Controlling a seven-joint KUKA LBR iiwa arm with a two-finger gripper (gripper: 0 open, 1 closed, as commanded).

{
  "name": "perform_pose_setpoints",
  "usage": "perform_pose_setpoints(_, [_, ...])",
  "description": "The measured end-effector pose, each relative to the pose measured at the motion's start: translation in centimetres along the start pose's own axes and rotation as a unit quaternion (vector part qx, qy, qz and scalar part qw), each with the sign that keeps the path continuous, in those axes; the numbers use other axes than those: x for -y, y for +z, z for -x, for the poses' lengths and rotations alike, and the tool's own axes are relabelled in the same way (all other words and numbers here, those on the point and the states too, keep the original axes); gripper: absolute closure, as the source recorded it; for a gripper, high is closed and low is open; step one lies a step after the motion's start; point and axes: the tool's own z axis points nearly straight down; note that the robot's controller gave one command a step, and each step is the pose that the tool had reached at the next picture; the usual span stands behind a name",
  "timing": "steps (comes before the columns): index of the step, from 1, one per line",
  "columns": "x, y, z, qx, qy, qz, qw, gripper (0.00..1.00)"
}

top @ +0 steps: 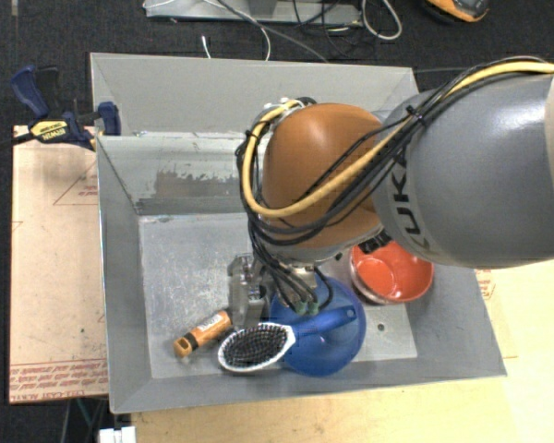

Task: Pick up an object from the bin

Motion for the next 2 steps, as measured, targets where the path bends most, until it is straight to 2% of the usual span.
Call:
perform_pose_setpoints(1, [0.0, 0.0, 0.0, 0.0, 0.0, 0.0, 1.0, 1.0])
perform_pose_setpoints(2, [-0.1, 1.9, 2.7, 0.0015, 0.04, 0.001, 0.9992, 1.0])
